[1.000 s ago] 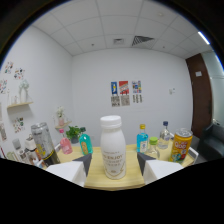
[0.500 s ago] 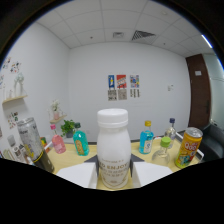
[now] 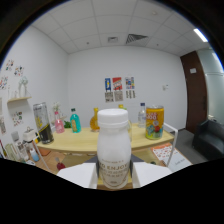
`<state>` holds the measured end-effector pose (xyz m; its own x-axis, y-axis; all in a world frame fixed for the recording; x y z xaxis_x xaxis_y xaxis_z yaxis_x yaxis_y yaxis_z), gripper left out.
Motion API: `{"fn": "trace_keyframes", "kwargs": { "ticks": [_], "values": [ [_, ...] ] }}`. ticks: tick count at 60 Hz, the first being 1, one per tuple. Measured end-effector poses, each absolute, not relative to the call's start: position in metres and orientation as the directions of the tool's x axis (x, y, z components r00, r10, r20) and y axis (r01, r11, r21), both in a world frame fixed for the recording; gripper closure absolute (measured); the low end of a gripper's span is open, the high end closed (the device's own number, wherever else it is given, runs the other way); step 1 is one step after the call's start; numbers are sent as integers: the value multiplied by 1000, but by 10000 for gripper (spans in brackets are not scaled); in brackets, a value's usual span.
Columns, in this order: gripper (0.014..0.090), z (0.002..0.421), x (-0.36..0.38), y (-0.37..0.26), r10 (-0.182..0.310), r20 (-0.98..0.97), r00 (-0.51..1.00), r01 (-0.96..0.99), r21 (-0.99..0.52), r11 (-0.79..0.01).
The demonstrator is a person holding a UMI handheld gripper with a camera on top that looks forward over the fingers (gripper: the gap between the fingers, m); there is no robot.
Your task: Make me a cup of Mount Fuji.
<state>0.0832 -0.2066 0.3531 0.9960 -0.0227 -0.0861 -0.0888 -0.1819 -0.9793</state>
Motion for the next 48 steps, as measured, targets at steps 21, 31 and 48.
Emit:
{"fn": "trace_keyframes", "kwargs": {
  "ticks": [21,31,48],
  "values": [
    [577,147,121,-240,-95,-94,991,-124,-914,-387],
    [573,114,119,-234,-27,28,999,14,-901,-433],
    [577,111,135,-223,188,613,767,630,-665,-402]
  ]
}}
